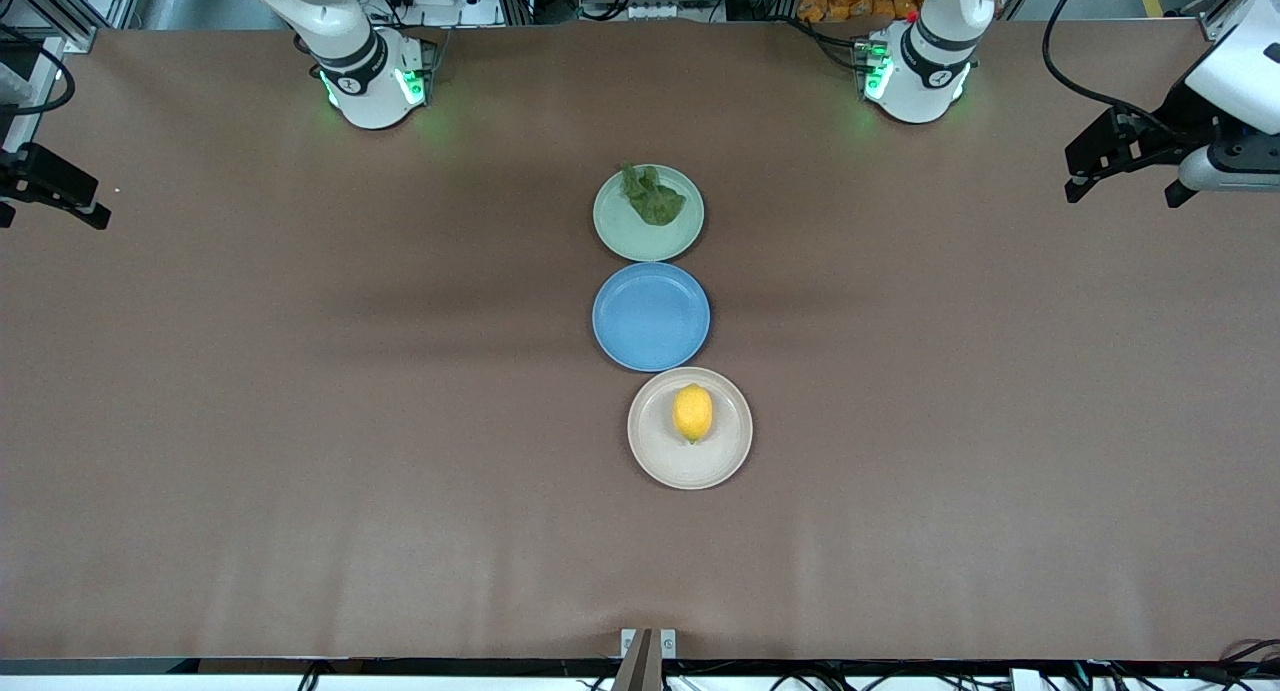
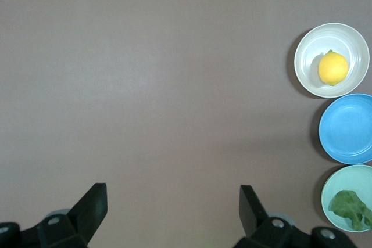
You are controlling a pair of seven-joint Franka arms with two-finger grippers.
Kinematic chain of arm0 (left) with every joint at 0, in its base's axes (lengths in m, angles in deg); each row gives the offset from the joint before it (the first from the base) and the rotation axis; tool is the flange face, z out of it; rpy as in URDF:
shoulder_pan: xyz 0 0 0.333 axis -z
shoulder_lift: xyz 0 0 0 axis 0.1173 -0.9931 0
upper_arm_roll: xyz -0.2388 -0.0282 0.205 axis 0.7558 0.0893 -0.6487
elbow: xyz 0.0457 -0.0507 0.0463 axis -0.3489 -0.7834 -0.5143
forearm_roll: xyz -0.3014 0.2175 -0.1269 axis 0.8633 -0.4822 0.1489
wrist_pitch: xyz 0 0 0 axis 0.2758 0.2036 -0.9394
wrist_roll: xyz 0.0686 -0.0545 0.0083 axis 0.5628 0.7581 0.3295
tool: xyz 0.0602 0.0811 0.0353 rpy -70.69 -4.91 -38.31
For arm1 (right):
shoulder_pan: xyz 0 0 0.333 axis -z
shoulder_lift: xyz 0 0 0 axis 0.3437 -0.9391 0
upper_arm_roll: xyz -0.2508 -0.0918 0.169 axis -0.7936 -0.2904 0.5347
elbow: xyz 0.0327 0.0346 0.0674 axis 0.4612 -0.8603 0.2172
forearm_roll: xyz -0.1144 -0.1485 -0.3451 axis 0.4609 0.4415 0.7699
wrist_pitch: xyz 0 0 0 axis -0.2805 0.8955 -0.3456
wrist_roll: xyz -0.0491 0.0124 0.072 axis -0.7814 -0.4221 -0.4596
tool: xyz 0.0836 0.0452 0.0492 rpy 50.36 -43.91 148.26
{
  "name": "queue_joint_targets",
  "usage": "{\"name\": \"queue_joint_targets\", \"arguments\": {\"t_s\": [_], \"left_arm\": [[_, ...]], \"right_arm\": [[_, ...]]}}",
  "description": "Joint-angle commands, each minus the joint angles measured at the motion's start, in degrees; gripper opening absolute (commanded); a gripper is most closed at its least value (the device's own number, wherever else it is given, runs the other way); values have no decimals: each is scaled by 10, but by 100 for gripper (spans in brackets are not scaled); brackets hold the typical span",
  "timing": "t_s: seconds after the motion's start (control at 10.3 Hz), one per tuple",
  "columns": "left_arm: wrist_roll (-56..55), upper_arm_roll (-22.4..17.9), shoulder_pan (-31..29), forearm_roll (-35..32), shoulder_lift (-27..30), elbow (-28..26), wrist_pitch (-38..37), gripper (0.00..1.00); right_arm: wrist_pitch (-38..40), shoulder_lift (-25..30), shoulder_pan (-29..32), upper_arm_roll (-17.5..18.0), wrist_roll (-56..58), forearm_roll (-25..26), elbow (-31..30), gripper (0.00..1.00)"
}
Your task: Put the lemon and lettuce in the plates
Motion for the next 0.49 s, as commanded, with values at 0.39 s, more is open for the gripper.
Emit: {"name": "queue_joint_targets", "arguments": {"t_s": [0.39], "left_arm": [[22,0,-6,21,-7,17,-14,100]], "right_arm": [[9,10,7,6,-2,-3,2,100]]}}
